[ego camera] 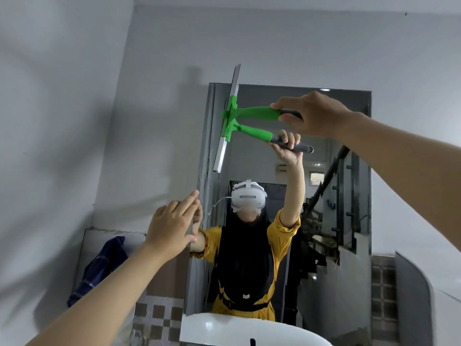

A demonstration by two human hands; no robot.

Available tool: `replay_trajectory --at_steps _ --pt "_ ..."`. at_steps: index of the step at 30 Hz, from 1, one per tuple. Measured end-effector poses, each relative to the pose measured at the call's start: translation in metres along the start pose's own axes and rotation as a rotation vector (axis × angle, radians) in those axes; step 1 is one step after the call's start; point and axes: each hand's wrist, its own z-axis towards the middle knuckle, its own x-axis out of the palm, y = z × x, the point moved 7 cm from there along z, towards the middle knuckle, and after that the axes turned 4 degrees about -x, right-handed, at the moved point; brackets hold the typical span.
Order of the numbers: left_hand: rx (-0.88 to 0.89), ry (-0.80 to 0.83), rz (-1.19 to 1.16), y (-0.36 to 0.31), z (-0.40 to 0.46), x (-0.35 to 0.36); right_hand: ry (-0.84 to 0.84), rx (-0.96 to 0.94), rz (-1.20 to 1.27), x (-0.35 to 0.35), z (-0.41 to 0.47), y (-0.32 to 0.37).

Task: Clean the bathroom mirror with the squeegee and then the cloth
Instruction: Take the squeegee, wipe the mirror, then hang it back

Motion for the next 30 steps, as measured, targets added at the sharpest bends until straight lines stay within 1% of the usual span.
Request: replay_trajectory --at_steps 12,17,21,23,26,30 --pt "-0.04 0.037 0.041 -0.005 -0.001 -0.002 -0.048 0.147 -0.065 -0.023 -0.076 -0.061" --pt "-0.044 0.012 0.039 -0.008 0.0 -0.001 -0.061 0.2 -0.081 -0.034 -0.107 -0.086" --pt "-0.063 -0.025 -0.012 -0.015 -0.001 -0.005 -0.093 0.279 -0.076 -0.04 -0.136 -0.107" --pt "-0.107 -0.018 -0.057 -0.017 -0.003 -0.007 -0.089 0.311 -0.073 -0.041 -0.15 -0.116" --pt "-0.084 -0.009 0.024 -0.024 -0.003 -0.006 -0.093 0.374 -0.04 -0.04 -0.169 -0.124" --pt "-0.074 0.015 0.101 -0.024 -0.004 -0.002 -0.156 0.401 0.036 -0.031 -0.183 -0.118"
